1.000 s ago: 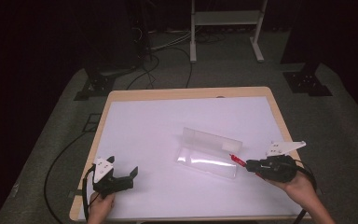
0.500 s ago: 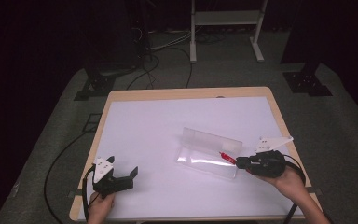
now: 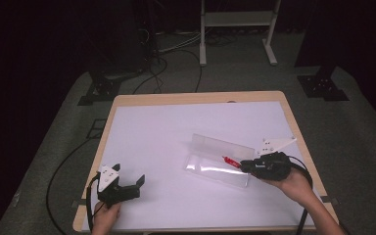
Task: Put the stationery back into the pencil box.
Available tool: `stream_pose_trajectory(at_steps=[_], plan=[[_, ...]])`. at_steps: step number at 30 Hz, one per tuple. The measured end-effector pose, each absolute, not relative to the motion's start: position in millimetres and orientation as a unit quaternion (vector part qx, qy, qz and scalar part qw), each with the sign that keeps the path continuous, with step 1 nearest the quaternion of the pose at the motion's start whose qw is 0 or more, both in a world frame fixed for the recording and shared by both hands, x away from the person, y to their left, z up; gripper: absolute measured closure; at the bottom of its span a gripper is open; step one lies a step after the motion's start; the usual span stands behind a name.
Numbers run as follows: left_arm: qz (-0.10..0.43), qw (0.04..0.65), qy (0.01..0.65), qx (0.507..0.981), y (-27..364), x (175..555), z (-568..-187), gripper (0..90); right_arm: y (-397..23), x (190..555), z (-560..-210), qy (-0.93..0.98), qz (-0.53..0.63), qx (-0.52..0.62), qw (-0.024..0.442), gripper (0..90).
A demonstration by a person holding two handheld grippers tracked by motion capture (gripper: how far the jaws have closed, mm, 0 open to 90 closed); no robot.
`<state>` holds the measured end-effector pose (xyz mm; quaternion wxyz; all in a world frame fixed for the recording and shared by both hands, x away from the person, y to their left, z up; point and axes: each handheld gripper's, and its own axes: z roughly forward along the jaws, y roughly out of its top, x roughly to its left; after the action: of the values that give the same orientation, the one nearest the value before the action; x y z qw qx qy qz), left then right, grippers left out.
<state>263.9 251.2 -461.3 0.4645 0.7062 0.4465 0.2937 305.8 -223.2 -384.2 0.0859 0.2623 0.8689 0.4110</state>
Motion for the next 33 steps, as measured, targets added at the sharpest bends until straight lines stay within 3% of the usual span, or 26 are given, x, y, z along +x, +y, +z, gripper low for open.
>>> stream_pose_trajectory(at_steps=[33], plan=[[0.293,0.463,0.445,0.708,251.6,263.9,-461.2,0.0,-189.6,332.9,-382.5,0.881,0.404,0.236,0.078,78.8]])
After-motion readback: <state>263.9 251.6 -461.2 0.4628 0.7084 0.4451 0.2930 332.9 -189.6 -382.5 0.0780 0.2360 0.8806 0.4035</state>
